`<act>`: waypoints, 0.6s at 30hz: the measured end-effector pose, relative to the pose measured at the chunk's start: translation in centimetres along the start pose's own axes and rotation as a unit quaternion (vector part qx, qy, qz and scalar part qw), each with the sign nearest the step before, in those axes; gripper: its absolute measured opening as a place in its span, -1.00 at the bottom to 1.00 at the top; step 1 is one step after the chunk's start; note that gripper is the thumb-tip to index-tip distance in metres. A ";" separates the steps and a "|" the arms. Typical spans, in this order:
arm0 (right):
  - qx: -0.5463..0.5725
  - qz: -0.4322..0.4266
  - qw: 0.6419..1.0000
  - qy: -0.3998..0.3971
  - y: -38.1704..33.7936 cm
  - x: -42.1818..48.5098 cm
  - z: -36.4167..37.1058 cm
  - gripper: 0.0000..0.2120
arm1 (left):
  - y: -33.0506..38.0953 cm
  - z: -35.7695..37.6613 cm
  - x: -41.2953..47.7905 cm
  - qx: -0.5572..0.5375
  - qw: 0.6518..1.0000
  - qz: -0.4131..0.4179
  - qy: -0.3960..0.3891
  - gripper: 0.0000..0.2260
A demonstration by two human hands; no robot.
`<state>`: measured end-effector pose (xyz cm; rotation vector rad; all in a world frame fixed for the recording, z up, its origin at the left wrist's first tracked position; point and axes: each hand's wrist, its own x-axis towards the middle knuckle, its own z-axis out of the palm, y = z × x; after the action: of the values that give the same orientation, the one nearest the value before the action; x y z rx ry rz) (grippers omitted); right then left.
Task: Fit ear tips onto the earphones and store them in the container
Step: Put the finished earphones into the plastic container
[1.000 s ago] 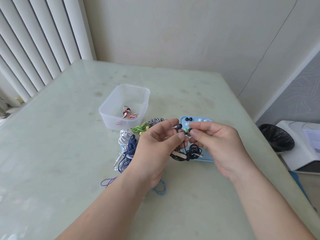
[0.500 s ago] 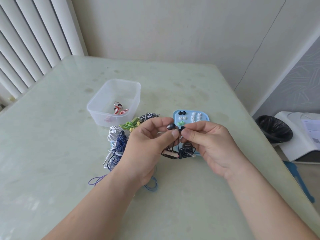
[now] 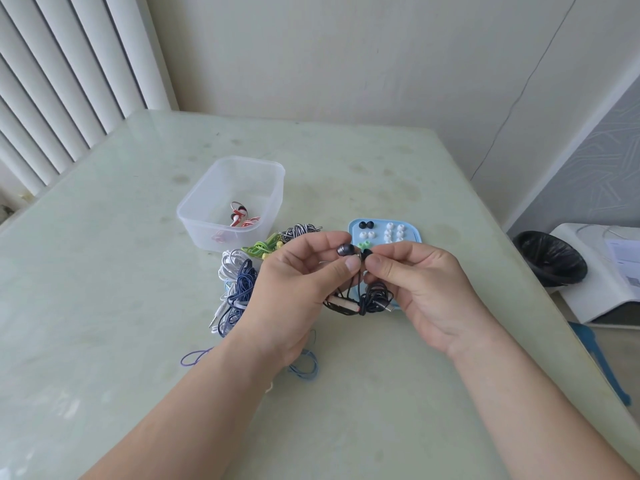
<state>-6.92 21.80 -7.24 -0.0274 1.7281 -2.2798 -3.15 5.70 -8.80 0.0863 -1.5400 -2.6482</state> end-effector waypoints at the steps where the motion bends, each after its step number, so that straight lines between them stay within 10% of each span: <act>1: -0.001 -0.003 1.000 -0.002 0.0 0.0 0.0 -0.88 | 0.0 0.0 0.0 0.000 1.000 0.000 0.001 -0.75; 18: -0.053 -0.102 0.992 0.055 1.4 -0.4 0.9 -0.89 | -0.7 0.2 -0.3 -0.002 0.998 0.029 0.048 -0.79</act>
<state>-6.04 20.68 -8.20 -0.1065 1.9857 -2.3674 -2.93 6.24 -9.26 0.1626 -1.4840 -2.5626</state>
